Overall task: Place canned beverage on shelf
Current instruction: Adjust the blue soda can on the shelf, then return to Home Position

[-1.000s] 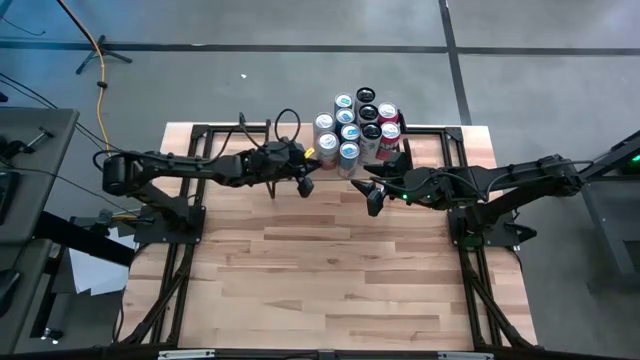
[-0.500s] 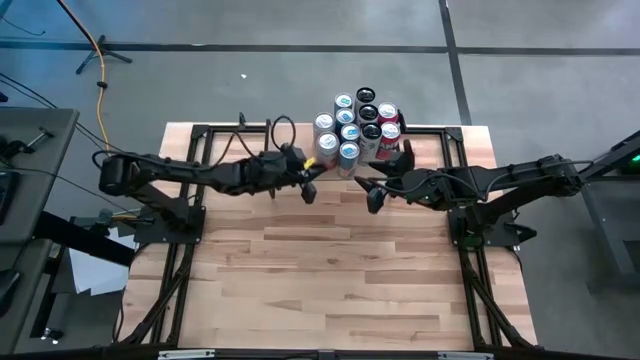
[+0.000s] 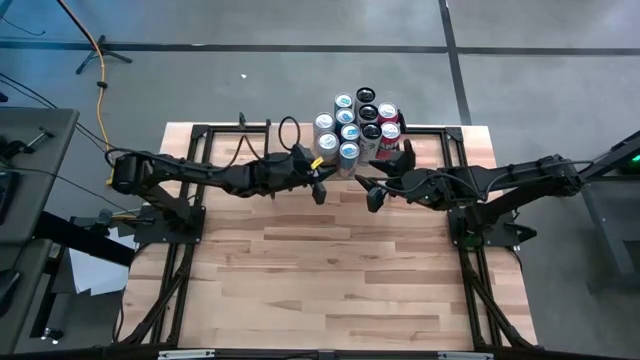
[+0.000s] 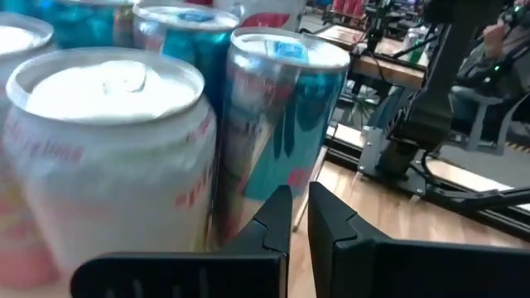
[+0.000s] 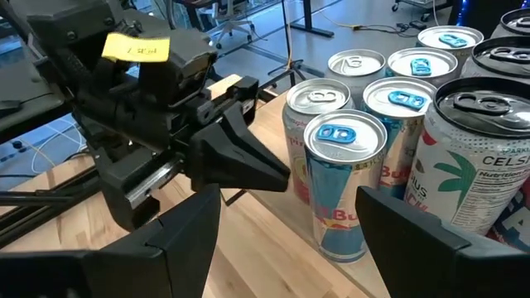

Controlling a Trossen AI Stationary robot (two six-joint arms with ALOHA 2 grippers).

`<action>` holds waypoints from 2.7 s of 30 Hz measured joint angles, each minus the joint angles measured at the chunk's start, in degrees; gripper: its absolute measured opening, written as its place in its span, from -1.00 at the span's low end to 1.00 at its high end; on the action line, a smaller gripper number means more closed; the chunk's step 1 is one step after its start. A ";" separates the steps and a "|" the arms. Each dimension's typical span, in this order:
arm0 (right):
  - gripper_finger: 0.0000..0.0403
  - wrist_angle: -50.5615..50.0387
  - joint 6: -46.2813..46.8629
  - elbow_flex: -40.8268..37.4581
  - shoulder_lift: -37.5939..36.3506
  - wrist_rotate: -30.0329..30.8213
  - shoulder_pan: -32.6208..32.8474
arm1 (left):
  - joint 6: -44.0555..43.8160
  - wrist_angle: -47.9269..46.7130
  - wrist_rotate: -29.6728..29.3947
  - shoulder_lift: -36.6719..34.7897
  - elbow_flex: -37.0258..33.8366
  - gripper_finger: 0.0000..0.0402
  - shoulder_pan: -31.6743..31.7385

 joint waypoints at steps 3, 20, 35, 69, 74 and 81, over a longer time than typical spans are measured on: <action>0.32 0.00 0.09 0.00 0.00 -0.02 0.00 | 1.98 -2.03 0.18 1.63 3.10 -1.00 0.20; 0.32 0.03 -0.50 0.00 -0.01 -1.09 0.15 | 4.45 -15.36 1.87 -1.94 8.18 -1.00 0.25; 0.32 2.03 -3.80 -0.02 -0.02 -5.29 -2.62 | 4.37 -13.69 12.75 -25.30 1.11 -1.00 -6.48; -0.96 -10.51 -1.42 -0.13 -9.25 -19.03 -3.00 | -7.93 9.17 13.07 -55.36 -35.07 -1.00 -8.89; -0.98 -11.29 1.86 -0.13 -9.25 -19.08 -2.97 | -10.64 10.98 11.78 -63.96 -44.14 -1.00 -8.89; -1.00 -12.25 6.69 -0.13 -9.25 -19.05 -1.51 | -15.61 9.45 11.04 -75.91 -53.04 -1.00 -8.89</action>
